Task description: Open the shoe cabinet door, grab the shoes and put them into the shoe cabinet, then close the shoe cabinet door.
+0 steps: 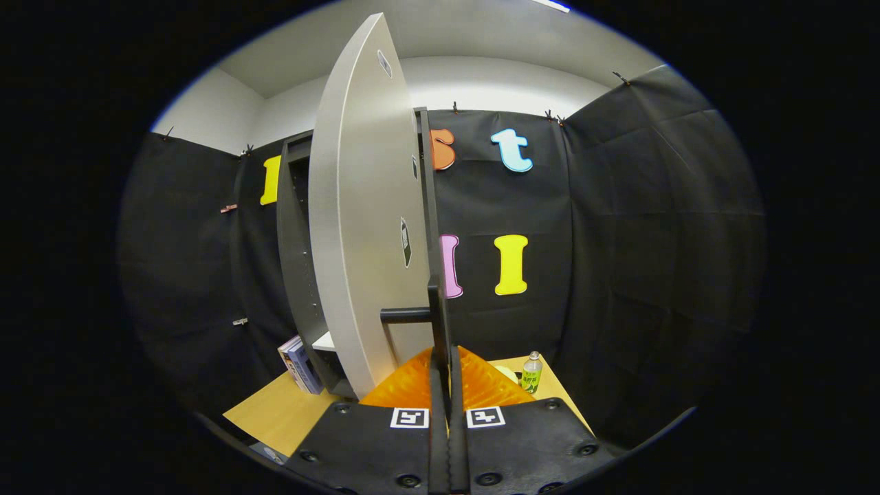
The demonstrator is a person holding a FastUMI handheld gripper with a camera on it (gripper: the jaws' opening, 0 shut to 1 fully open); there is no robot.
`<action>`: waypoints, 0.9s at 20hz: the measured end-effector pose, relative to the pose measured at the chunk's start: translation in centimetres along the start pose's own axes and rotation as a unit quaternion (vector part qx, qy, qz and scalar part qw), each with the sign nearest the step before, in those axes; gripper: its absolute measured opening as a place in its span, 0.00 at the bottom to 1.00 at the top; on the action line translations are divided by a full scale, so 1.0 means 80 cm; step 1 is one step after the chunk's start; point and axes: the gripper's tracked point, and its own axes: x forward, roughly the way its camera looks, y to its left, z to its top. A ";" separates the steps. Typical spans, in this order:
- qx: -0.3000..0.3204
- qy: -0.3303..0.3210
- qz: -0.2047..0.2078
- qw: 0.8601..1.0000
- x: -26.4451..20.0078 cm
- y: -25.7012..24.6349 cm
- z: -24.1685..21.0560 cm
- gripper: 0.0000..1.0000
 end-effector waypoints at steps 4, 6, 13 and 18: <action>-0.002 -0.015 0.000 1.000 -0.013 -0.009 0.009 0.05; -0.009 -0.041 0.001 0.999 -0.026 -0.009 0.025 0.06; -0.013 -0.068 0.012 0.998 -0.077 0.033 0.047 0.05; -0.009 -0.025 0.065 0.998 -0.068 0.111 -0.002 0.05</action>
